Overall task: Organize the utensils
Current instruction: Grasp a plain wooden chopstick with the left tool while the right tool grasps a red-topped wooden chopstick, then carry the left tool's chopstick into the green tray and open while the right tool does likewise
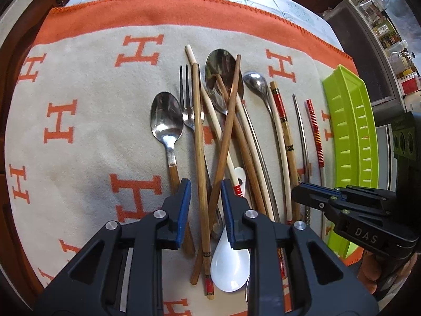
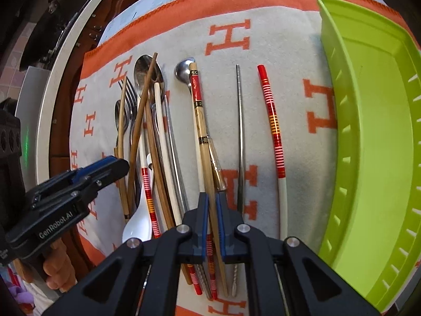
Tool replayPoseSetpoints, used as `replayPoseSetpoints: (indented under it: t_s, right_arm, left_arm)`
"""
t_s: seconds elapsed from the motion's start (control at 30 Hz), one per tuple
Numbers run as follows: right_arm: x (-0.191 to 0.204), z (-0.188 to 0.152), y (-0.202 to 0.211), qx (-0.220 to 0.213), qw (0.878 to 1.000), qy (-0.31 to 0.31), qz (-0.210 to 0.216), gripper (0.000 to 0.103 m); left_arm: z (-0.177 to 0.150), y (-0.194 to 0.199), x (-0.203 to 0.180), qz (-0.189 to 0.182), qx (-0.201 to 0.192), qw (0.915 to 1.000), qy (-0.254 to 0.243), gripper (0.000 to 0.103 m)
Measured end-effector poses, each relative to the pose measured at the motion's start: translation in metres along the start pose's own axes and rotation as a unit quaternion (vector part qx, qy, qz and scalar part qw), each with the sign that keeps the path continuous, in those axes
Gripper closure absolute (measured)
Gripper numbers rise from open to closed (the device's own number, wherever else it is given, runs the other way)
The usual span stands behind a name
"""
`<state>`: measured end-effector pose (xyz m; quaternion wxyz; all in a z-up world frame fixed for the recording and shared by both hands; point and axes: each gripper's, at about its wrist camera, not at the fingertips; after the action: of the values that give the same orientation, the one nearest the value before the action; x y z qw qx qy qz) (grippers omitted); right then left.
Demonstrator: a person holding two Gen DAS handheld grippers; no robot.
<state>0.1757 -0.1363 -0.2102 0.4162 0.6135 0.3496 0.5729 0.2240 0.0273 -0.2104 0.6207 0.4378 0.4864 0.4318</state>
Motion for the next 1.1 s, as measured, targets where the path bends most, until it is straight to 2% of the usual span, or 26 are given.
replayPoseSetpoints:
  t_s: [0.2,0.43,0.67,1.1]
  right_arm:
    - [-0.004,0.0,-0.001,0.0,1.0,0.001,0.016,0.096]
    - [-0.002,-0.005,0.004,-0.011,1.0,0.011,0.015,0.097]
    - [0.002,-0.012,0.018,-0.029,0.999,0.015,0.036,0.098]
    - [-0.016,-0.033,0.059,-0.073,0.994,0.011,0.081,0.098]
  left_arm:
    - [-0.002,-0.008,-0.002,-0.015,0.002,0.9999,0.002,0.096]
    - [-0.007,0.001,0.003,-0.004,-0.004,0.9999,0.015,0.099]
    - [-0.013,0.022,0.003,-0.011,-0.018,0.9996,0.017,0.099]
    - [-0.031,0.09,-0.03,-0.032,-0.056,0.9978,-0.012,0.099]
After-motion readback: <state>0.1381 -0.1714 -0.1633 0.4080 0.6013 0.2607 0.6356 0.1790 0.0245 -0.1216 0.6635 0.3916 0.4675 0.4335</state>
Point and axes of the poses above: each gripper's, at about its wrist camera, not at the fingertips, and y roughly against the way its jaws point, x to its left, z to its top, and after that the axes turned 3 degrees about -y, right-handed
